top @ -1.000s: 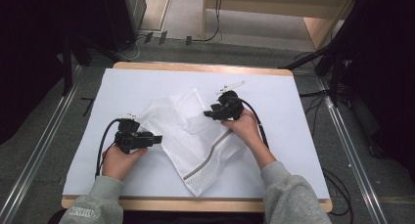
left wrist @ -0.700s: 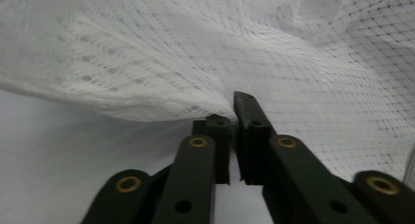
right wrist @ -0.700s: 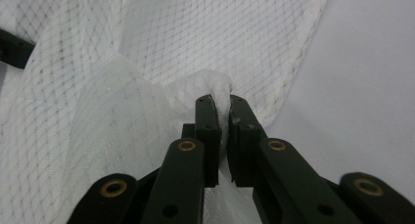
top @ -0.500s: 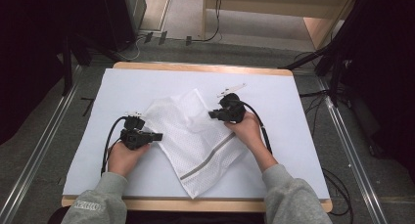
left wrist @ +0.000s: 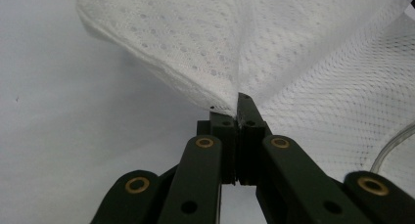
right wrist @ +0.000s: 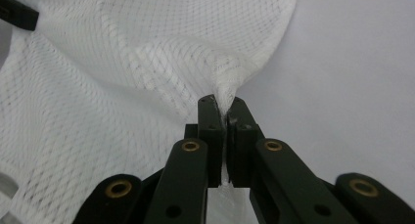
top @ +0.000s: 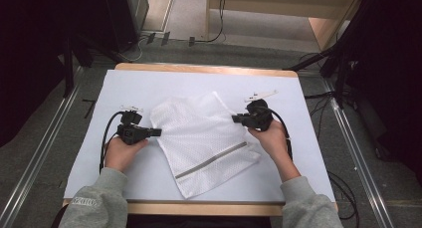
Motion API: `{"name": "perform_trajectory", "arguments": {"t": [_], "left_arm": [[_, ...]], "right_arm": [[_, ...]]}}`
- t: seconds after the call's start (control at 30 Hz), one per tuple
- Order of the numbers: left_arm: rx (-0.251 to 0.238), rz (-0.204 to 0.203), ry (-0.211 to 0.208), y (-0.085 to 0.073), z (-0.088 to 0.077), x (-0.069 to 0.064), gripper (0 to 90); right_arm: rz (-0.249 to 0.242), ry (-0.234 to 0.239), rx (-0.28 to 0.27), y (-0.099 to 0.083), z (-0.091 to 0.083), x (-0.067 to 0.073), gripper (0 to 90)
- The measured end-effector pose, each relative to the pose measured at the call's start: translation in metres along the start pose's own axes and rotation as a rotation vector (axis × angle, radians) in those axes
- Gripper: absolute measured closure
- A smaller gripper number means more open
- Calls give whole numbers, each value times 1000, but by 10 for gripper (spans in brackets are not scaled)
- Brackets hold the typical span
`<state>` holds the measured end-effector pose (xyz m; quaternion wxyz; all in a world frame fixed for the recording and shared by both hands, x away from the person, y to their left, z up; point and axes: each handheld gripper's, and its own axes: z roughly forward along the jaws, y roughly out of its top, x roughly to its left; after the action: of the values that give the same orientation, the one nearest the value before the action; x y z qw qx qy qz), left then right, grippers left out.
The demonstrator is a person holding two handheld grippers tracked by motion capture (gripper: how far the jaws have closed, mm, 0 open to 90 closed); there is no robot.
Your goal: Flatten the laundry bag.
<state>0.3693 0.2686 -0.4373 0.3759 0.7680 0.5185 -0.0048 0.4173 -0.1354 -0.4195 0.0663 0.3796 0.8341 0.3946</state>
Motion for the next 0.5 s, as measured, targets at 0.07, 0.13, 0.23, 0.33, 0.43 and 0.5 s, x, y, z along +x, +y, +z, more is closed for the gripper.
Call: {"name": "perform_trajectory", "arguments": {"t": [0.07,0.13,0.23,0.33,0.43,0.5], "left_arm": [[7,7,-8,3,1,1,900],[11,18,-4,6,2,1,900],[24,27,12,12,6,4,900],[39,31,19,18,12,9,900],[53,33,21,26,20,17,900],[46,30,17,29,23,19,899]], "right_arm": [[2,-5,1,-6,-6,0,886],[12,-3,4,-12,-12,1,887],[21,7,6,-18,-16,4,887],[15,8,4,-24,-19,8,887],[2,-20,-4,-27,-13,11,881],[10,-31,-17,-28,-9,8,867]]}}
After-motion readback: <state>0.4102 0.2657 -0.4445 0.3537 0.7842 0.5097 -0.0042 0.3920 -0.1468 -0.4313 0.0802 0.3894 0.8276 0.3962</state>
